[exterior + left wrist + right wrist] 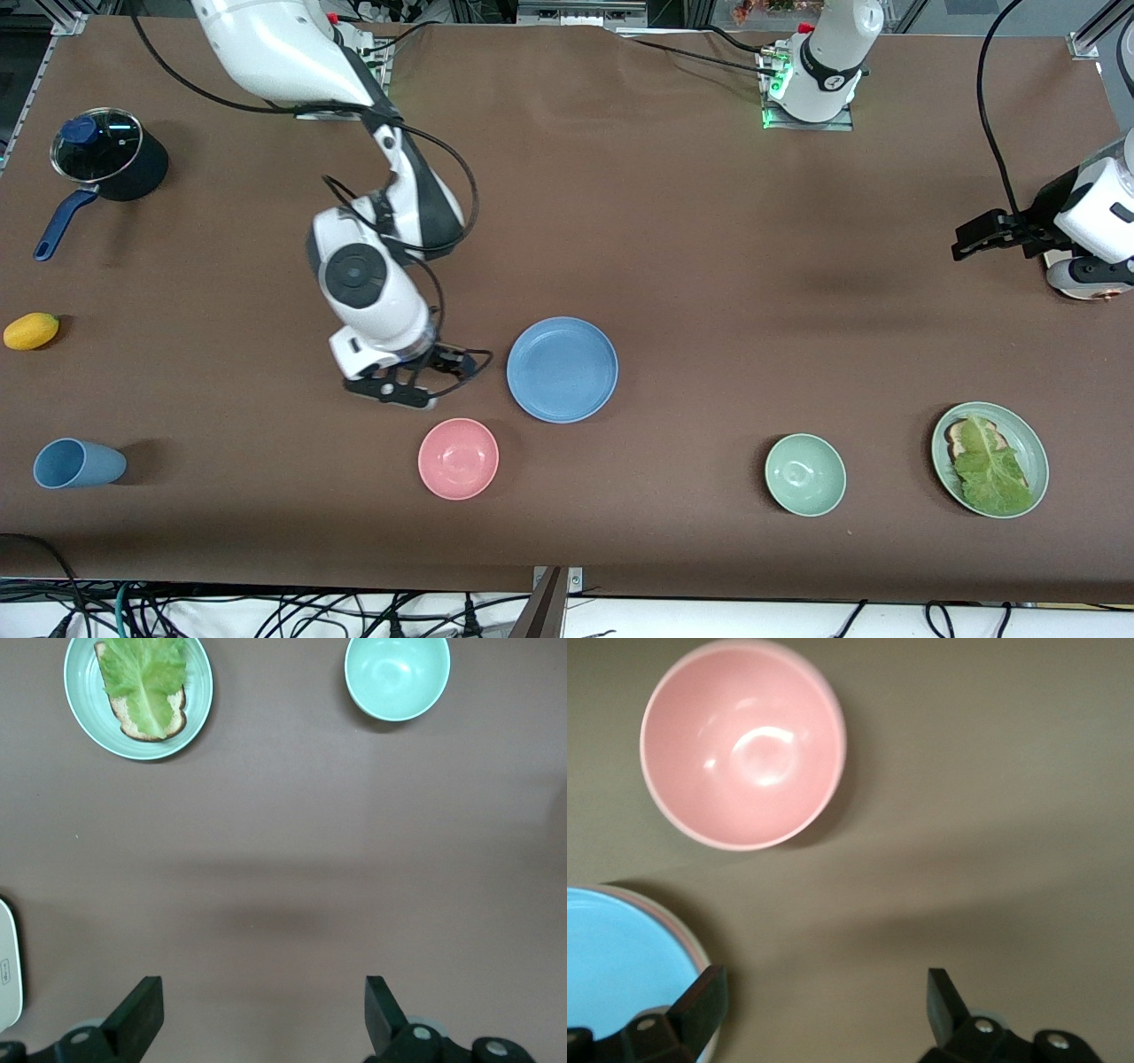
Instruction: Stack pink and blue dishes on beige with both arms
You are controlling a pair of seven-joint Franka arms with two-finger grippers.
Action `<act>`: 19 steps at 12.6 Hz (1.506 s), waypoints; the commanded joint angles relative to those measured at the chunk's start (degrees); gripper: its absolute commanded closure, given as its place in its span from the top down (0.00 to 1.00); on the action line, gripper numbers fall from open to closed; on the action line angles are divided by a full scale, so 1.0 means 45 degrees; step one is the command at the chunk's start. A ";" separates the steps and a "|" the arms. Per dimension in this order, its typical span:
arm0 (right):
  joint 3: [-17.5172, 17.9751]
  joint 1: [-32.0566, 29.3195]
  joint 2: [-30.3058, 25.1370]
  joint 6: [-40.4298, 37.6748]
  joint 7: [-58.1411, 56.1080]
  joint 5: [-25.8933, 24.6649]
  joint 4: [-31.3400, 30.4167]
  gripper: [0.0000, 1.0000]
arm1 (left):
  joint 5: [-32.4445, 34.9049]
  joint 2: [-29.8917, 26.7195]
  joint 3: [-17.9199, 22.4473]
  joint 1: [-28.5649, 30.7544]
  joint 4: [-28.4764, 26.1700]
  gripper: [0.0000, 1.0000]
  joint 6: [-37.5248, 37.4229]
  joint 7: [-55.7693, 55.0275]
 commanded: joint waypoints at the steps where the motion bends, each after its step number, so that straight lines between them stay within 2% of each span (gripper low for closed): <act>1: -0.0714 -0.0053 -0.2191 -0.1756 -0.1667 0.0040 -0.0855 1.00 | -0.0229 0.0027 -0.0006 0.0035 0.0281 1.00 -0.0080 0.0203; 3: -0.1281 -0.0053 -0.3871 -0.2714 -0.2644 0.0040 -0.1753 1.00 | -0.0248 0.0007 -0.0026 0.0054 0.0398 1.00 -0.0119 0.0183; 5: -0.1887 -0.0053 -0.4930 -0.4371 -0.3913 0.0060 -0.1855 1.00 | -0.0229 0.0007 -0.0006 0.0054 0.0379 1.00 -0.0158 0.0202; 9: -0.2844 -0.0053 -0.5910 -0.5881 -0.5186 0.0060 -0.1738 1.00 | -0.0229 -0.0012 -0.0006 0.0054 0.0399 1.00 -0.0158 0.0203; 11: -0.3003 -0.0208 -0.6066 -0.6174 -0.5461 0.0235 -0.1718 1.00 | -0.0229 -0.0012 -0.0006 0.0054 0.0399 1.00 -0.0177 0.0163; 12: -0.2713 -0.0886 -0.6067 -0.6602 -0.5462 0.0313 -0.1641 1.00 | -0.0229 -0.0012 -0.0006 0.0054 0.0399 1.00 -0.0178 0.0202; 14: -0.1232 -0.2584 -0.6165 -0.7151 -0.5946 0.0411 -0.1271 1.00 | -0.0229 -0.0012 -0.0026 0.0054 0.0399 1.00 -0.0178 0.0202; 16: -0.0991 -0.3021 -0.6184 -0.7639 -0.6106 0.0372 -0.1054 1.00 | -0.0229 -0.0012 -0.0026 0.0054 0.0379 1.00 -0.0178 0.0202; 18: -0.0001 -0.3877 -0.6184 -0.7700 -0.6164 0.0333 -0.1054 1.00 | -0.0229 0.0007 -0.0026 0.0054 0.0379 1.00 -0.0178 0.0202; 19: 0.0179 -0.3900 -0.6204 -0.7700 -0.6010 0.0256 -0.1054 1.00 | -0.0229 0.0007 -0.0026 0.0035 0.0379 1.00 -0.0178 0.0202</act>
